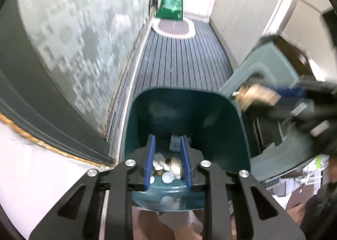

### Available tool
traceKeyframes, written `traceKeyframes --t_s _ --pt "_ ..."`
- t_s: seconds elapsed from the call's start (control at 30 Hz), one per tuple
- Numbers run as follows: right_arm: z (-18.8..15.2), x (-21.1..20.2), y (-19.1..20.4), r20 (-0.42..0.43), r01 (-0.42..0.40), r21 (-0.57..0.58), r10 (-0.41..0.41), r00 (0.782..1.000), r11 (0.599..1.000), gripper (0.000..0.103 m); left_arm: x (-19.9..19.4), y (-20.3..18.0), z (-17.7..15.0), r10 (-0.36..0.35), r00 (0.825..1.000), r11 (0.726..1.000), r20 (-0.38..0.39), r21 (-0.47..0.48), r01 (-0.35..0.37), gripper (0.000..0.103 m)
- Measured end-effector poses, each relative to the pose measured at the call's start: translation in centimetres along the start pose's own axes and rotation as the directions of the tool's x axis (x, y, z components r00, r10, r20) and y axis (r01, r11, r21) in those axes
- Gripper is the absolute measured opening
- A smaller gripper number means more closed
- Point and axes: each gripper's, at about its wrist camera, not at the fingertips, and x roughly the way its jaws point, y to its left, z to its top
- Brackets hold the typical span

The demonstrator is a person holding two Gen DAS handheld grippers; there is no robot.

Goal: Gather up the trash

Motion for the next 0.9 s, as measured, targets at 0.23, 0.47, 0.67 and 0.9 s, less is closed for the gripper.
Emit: traceKeyframes --t_s 0.23,0.47,0.67,0.9 --pt "-1.4 4.7 1.3 -0.126 0.007 -0.052 -0.013 0.992 0.999 0.031 -4.3 0.4 0.8 0.000 0.993 1.000 0.118 -0.024 0.003 0.022" --pt "-2.5 8.0 2.1 -0.211 0.041 -0.101 -0.062 0.976 0.994 0.032 -7.0 0.0 1.3 -0.027 0.983 0.999 0.180 -0.025 0.032 0.022" --pt "-3.7 10.3 2.3 -0.293 0.083 -0.164 -0.129 0.947 0.983 0.032 -8.0 -0.2 1.1 -0.054 0.978 0.998 0.202 -0.019 0.059 0.022" --pt "-4.5 10.3 2.2 -0.310 0.097 -0.188 -0.153 0.938 0.977 0.038 -8.3 0.1 1.1 -0.053 0.979 0.998 0.194 -0.021 0.058 0.022"
